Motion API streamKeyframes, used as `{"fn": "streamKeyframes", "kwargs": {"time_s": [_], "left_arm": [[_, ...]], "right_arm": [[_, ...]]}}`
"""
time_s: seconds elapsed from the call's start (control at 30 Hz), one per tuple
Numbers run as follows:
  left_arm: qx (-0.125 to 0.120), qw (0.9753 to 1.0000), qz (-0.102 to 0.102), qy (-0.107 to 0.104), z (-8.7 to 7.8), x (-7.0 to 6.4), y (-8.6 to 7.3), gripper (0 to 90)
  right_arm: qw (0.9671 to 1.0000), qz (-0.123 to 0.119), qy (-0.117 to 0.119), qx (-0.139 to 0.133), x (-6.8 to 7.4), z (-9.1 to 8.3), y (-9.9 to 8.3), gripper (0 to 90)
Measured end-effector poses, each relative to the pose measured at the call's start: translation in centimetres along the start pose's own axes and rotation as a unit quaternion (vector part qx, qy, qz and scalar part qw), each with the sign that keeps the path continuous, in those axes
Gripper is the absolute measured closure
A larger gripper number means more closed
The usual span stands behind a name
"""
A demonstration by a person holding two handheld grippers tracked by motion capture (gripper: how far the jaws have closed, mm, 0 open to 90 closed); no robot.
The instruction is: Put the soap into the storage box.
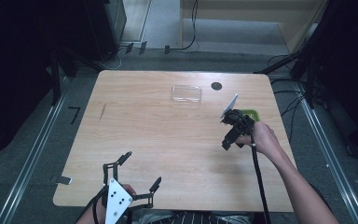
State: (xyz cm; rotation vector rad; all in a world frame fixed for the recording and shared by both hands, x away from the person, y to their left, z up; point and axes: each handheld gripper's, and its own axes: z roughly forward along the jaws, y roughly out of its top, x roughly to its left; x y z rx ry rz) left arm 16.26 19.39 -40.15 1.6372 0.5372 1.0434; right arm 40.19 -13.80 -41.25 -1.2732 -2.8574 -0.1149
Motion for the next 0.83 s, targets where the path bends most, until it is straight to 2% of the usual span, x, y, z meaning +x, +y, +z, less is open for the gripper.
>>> {"fn": "streamKeyframes", "kwargs": {"time_s": [0.17,0.6,0.83], "left_arm": [[0.001,1.0000,-0.001,0.001,0.0,0.0,0.0,1.1],[0.000,1.0000,-0.001,0.000,0.0,0.0,0.0,1.1],[0.001,1.0000,-0.001,0.000,0.1,0.1,0.0,1.1]], "right_arm": [[0.9997,-0.022,0.001,0.013,1.9,0.8,-0.6,9.0],[0.9975,-0.066,0.011,0.021,5.5,2.4,-3.0,10.7],[0.9951,-0.098,0.009,0.013,6.8,3.7,-4.3,11.3]]}}
